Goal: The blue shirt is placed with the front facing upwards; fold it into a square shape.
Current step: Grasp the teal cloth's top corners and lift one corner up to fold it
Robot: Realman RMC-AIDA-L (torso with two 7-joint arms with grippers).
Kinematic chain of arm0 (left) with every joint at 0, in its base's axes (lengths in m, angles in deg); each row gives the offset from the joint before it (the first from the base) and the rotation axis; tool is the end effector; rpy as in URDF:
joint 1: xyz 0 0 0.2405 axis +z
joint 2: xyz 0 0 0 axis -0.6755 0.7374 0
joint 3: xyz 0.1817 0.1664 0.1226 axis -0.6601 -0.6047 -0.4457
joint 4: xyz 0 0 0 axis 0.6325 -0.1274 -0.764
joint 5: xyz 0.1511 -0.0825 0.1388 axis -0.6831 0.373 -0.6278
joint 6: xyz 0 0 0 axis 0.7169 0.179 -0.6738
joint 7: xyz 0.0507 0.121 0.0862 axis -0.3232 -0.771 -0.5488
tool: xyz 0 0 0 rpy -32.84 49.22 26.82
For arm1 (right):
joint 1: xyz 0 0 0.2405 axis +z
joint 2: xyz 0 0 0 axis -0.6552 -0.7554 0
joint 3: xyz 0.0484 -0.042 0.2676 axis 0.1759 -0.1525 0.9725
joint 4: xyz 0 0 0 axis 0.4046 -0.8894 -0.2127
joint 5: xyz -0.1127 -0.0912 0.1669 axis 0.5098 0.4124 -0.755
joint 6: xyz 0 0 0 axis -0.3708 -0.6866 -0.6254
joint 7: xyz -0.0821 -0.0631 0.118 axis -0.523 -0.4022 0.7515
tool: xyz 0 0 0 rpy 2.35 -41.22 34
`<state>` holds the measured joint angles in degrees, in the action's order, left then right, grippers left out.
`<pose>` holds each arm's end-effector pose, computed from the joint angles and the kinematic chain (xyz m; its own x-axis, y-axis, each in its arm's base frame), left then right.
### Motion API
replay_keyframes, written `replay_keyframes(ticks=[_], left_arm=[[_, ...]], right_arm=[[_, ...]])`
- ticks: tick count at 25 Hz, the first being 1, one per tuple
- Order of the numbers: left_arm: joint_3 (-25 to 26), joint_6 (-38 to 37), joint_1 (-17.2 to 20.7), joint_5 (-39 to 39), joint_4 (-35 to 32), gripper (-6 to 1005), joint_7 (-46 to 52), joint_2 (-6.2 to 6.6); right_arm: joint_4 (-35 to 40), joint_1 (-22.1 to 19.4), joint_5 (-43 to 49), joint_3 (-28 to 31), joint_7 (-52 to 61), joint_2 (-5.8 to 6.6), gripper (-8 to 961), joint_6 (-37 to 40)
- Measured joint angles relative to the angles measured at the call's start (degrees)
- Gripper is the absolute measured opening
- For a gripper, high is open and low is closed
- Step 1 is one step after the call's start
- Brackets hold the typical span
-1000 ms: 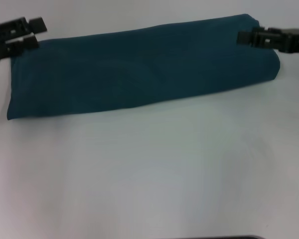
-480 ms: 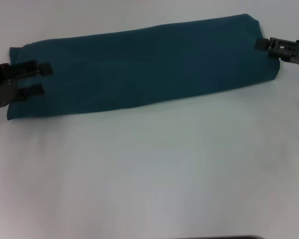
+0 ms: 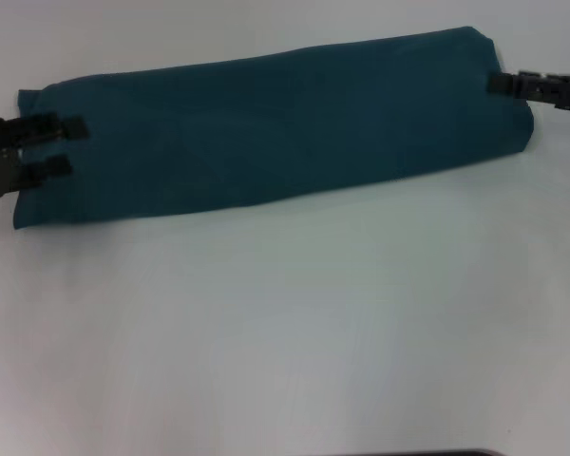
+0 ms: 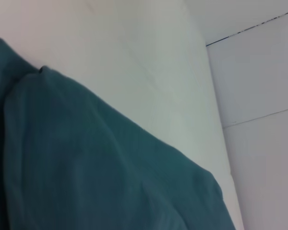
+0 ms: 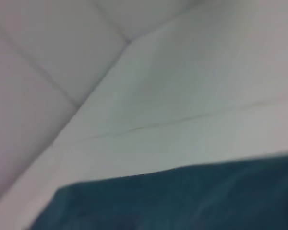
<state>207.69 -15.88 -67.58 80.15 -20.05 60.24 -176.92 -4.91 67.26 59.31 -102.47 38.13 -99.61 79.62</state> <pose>-0.3432 0.3380 0.0448 -0.0899 0.8640 0.4955 0.9627 -0.0521 0.2656 0.3361 0.3689 0.0488 0.4659 -0.6434 -0.6074 -0.8594 -0.4925 -0.1375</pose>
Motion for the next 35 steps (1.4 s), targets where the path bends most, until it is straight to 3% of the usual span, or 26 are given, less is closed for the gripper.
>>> replay_keyframes(ticks=[2, 4, 7, 11, 13, 17, 22, 26, 35], left_arm=[[0.80, -0.88, -0.13, 0.06, 0.19, 798, -0.40, 0.21], [1.74, -2.37, -0.33, 0.13, 0.78, 798, -0.73, 0.24], [2.65, -4.40, -0.46, 0.20, 2.59, 798, -1.03, -0.12], [2.50, -5.02, -0.47, 0.22, 3.20, 799, -1.34, -0.52], [2.17, -5.33, -0.52, 0.22, 3.21, 799, -2.17, -0.76], [2.00, -5.91, -0.53, 0.22, 3.18, 798, -3.47, -1.05], [1.98, -6.52, -1.05, 0.22, 3.35, 799, -3.86, -0.70], [1.97, -6.58, -1.45, 0.22, 3.47, 799, -3.91, -0.64], [2.12, -7.08, -2.43, 0.22, 3.56, 799, -3.89, -0.52]], right_arm=[[3.80, 0.56, 1.05, -0.41, -5.43, -1.04, 931, -0.02], [6.28, 2.35, 3.65, -0.70, -5.44, -0.78, 931, 0.12], [6.50, 7.11, 8.70, -1.04, 4.10, 2.12, 924, 2.98], [1.31, 14.13, 11.78, -1.60, 25.55, 6.71, 899, 11.32], [-0.59, 15.77, 11.84, -1.44, 29.92, 7.49, 886, 13.82], [-3.71, 15.79, 11.65, -0.46, 35.22, 7.72, 870, 14.42], [-9.52, 12.48, 11.63, 3.72, 38.06, 8.16, 864, 10.75], [-10.32, 10.84, 12.28, 3.41, 39.97, 8.46, 864, 7.17], [-10.49, 11.00, 14.28, 2.06, 40.94, 7.64, 865, -0.07]])
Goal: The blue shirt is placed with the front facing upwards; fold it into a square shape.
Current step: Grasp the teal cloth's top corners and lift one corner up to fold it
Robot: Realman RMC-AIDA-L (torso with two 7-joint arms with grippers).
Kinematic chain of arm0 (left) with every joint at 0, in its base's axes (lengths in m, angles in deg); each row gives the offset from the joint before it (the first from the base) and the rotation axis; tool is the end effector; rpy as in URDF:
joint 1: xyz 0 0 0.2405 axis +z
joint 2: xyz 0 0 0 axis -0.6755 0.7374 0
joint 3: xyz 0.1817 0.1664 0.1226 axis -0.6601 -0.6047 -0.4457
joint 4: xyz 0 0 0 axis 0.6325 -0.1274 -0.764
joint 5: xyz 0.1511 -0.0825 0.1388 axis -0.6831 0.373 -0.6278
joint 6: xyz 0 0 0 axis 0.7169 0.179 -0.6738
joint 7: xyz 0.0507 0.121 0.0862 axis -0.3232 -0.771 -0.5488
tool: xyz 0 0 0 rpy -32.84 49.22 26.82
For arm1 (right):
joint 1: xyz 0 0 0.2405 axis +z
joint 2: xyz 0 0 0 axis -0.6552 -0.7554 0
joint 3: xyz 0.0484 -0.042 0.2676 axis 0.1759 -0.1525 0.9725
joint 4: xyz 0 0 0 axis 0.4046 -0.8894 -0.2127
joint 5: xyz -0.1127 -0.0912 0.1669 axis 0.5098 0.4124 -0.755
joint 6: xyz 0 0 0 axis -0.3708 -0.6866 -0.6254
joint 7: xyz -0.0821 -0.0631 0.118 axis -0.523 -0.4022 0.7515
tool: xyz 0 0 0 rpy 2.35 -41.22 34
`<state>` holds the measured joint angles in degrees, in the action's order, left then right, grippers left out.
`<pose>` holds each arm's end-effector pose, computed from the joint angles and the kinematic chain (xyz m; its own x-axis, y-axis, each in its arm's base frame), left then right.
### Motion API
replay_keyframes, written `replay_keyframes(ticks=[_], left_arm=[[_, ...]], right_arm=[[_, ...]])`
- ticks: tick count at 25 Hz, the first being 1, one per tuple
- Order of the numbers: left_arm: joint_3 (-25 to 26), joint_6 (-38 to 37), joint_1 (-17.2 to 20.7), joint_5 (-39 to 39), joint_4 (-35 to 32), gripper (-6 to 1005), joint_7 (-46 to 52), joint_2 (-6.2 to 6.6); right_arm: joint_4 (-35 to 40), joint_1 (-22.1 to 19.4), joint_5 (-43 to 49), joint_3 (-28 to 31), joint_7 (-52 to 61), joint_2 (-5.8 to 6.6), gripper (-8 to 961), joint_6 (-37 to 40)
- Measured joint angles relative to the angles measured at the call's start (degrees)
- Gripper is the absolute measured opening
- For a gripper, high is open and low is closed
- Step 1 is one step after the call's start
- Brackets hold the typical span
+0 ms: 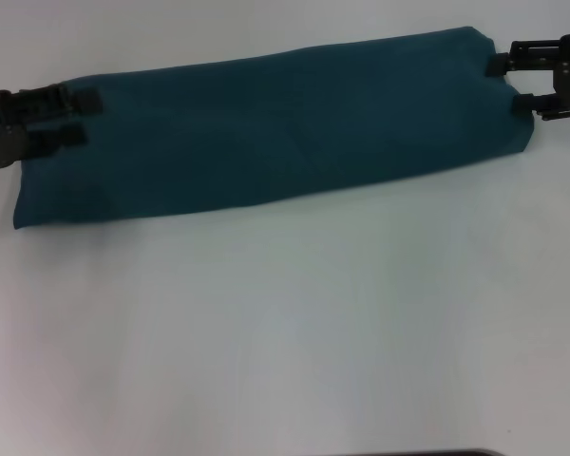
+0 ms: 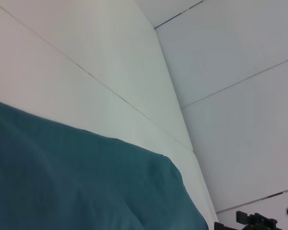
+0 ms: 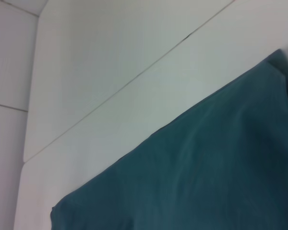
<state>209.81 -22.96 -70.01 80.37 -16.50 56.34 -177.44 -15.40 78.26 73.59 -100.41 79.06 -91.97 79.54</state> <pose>-0.3131 0.3438 0.0555 0.0598 0.8668 0.4950 0.9349 -0.2224 0.2765 0.3277 0.4066 0.0628 -0.0901 -0.8944 -0.4381 -0.9928 0.0460 0.1102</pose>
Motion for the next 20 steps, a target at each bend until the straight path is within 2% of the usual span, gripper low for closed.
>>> replay_keyframes(ticks=[6, 7, 14, 20], left_arm=[[0.39, -0.11, 0.54, 0.00, -0.01, 799, 0.03, -0.12], [0.38, -0.12, 0.55, 0.00, -0.01, 798, 0.02, -0.12], [0.38, -0.30, 0.55, 0.00, -0.01, 798, -0.06, -0.08], [0.45, -0.30, 0.69, 0.00, -0.01, 798, -0.12, 0.02]], right_arm=[[-0.09, 0.20, 0.00, -0.88, 0.41, -1.18, 865, -2.15], [-0.11, 0.25, 0.00, -1.39, 0.67, -1.75, 865, -3.27], [-0.86, 0.47, 0.13, -5.55, 1.98, -2.15, 864, -7.14], [-1.43, 0.94, 2.69, -6.17, 2.70, -2.15, 865, -10.34]])
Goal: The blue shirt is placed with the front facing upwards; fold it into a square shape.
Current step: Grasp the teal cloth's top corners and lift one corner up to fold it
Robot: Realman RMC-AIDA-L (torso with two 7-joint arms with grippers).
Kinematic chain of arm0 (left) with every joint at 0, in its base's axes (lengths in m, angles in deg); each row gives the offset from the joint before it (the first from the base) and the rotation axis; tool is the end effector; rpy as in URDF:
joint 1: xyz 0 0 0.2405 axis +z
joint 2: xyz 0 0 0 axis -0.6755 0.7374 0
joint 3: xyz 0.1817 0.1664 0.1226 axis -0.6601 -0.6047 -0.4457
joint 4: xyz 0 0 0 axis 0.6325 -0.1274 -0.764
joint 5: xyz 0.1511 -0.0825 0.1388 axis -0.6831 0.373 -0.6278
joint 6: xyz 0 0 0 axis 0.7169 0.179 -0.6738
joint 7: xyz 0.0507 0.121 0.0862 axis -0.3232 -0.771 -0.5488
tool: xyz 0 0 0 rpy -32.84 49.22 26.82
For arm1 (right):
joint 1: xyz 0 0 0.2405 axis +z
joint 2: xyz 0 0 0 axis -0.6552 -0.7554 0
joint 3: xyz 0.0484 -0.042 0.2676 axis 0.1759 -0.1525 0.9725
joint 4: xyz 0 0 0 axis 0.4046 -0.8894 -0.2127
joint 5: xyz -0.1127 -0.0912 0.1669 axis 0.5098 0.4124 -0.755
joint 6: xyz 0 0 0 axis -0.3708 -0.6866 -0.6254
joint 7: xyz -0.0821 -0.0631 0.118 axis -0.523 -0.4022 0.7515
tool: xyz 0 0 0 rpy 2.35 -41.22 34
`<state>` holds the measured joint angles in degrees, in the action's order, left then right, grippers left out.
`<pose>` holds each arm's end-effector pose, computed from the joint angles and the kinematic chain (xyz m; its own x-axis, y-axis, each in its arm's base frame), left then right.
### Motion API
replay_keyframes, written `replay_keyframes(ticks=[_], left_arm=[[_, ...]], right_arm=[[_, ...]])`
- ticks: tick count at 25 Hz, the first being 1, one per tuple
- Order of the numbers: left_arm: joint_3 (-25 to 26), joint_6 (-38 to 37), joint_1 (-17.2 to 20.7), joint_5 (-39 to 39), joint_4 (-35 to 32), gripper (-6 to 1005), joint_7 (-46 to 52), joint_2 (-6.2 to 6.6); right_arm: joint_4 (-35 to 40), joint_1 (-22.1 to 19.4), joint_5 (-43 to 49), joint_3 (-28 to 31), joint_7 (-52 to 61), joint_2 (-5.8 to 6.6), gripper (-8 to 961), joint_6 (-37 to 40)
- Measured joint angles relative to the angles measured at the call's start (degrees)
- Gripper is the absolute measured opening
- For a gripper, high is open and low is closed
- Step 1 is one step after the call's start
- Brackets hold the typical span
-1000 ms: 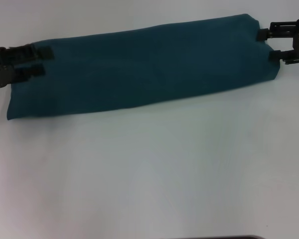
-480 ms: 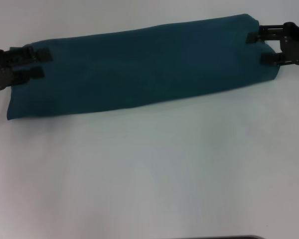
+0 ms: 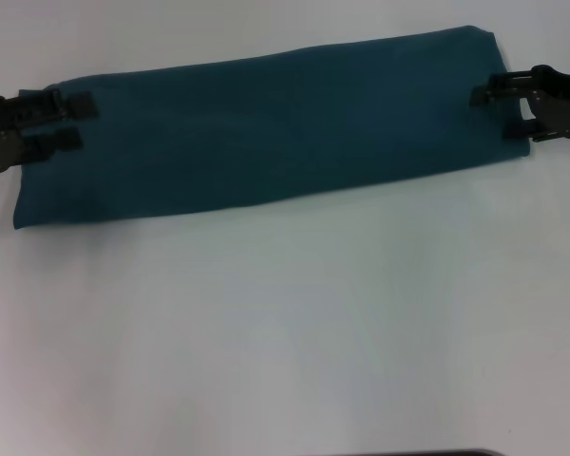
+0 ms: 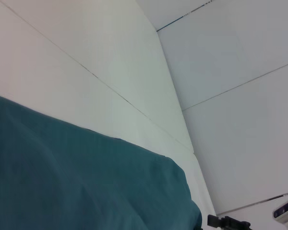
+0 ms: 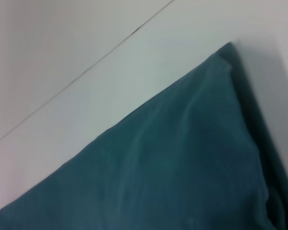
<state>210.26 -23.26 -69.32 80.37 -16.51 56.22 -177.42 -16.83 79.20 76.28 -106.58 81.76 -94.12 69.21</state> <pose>-0.3172 0.3396 0.0566 0.0482 0.8657 0.4983 0.9360 -0.2133 0.2800 0.3394 0.4153 0.0337 -0.0876 -0.8893 -0.4489 -0.9938 0.1089 -0.0218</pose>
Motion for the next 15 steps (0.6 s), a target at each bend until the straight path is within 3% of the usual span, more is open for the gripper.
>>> replay_keyframes(ticks=[8, 11, 15], left_arm=[[0.02, 0.01, -0.23, 0.00, 0.00, 799, -0.07, -0.01], [0.02, -0.09, -0.33, 0.00, 0.00, 799, 0.03, 0.05], [-0.24, -0.88, -0.73, -0.20, 0.00, 798, 1.23, 0.50]], right_arm=[[0.52, 0.53, 1.13, 0.01, 0.28, 0.26, 865, -0.27], [1.79, 0.63, -0.58, 1.07, -0.88, 1.24, 865, 5.11], [5.52, -0.08, -6.63, 3.10, -2.26, 1.40, 865, 13.18]])
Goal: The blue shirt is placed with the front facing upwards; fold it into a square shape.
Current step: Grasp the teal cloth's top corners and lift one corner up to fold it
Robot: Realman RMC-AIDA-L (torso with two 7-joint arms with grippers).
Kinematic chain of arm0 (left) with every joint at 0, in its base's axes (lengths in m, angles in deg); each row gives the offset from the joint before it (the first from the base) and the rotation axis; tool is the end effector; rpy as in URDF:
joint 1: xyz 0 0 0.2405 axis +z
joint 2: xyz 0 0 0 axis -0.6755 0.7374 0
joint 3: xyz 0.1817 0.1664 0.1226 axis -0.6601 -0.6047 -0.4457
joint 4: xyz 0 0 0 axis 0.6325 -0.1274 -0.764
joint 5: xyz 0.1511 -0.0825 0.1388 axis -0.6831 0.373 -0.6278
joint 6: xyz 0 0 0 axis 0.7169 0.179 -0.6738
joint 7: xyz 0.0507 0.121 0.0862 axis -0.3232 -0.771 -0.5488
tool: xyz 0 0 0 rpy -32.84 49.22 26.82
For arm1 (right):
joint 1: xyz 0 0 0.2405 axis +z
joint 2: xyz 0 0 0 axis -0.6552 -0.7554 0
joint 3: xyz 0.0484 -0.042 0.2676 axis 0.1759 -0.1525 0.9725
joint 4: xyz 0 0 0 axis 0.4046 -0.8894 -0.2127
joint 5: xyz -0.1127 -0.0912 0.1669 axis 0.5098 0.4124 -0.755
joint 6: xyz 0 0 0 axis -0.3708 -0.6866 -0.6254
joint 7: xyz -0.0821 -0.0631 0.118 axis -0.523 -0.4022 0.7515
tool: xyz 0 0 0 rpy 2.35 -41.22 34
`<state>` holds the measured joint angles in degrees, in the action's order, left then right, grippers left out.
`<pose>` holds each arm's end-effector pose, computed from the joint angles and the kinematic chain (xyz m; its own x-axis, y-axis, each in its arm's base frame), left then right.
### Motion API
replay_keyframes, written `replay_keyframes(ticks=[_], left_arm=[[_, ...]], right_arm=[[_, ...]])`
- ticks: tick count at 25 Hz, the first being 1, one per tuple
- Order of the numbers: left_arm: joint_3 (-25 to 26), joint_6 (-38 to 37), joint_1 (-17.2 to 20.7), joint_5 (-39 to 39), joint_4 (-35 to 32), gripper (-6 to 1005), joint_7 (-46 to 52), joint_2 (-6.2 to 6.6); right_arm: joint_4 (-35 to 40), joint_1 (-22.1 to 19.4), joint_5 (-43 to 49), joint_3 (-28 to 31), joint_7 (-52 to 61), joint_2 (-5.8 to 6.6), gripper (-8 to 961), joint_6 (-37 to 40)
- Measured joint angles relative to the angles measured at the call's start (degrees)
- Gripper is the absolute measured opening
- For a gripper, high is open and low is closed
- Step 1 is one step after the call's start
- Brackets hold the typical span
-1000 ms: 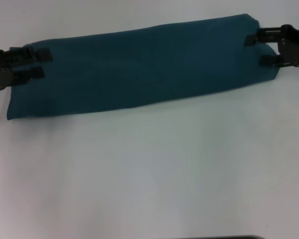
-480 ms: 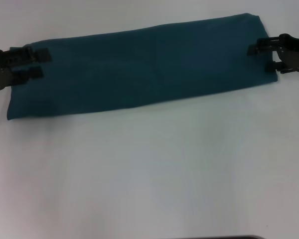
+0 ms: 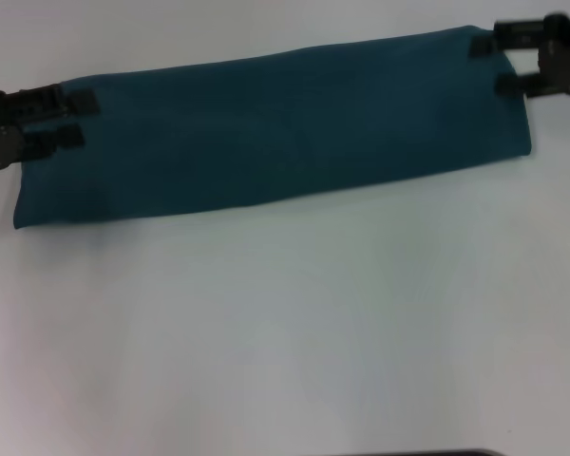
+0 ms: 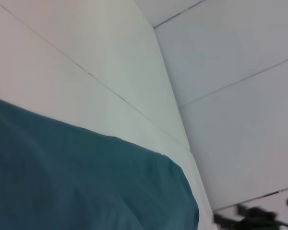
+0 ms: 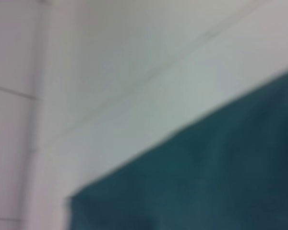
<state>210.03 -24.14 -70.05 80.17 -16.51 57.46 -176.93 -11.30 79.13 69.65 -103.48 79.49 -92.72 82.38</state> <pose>-0.3129 0.3421 0.0591 0.0493 0.8753 0.4810 0.9337 -0.2114 0.2889 0.2999 0.4152 0.0658 -0.0172 -0.9026 -0.4301 -0.9901 -0.0445 0.1331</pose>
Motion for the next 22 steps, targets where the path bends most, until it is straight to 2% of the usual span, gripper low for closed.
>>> replay_keyframes(ticks=[5, 8, 11, 16, 22], left_arm=[[-0.71, 2.95, -0.17, -2.86, -0.16, 798, 3.66, -0.27], [-1.15, 6.39, -0.16, -5.80, -0.24, 798, 5.69, -0.44], [-1.27, 8.95, -0.15, -9.09, -0.48, 798, 6.92, -0.42], [-1.24, 10.67, 0.03, -12.68, -1.20, 799, 8.74, 0.49], [-1.42, 12.96, -0.50, -17.00, -2.36, 796, 9.81, 0.61]], right_arm=[[0.39, 0.13, -2.68, -0.17, -1.42, -1.49, 865, 1.60], [0.34, 0.40, -2.58, -0.68, -1.81, -1.93, 864, 1.71], [0.52, 0.30, -2.61, -0.87, -1.84, -1.79, 864, 2.44], [1.01, -0.41, -2.75, -0.53, -3.05, -1.28, 864, 3.69], [1.20, -1.27, -2.75, -0.46, -6.18, -1.19, 864, 4.22]])
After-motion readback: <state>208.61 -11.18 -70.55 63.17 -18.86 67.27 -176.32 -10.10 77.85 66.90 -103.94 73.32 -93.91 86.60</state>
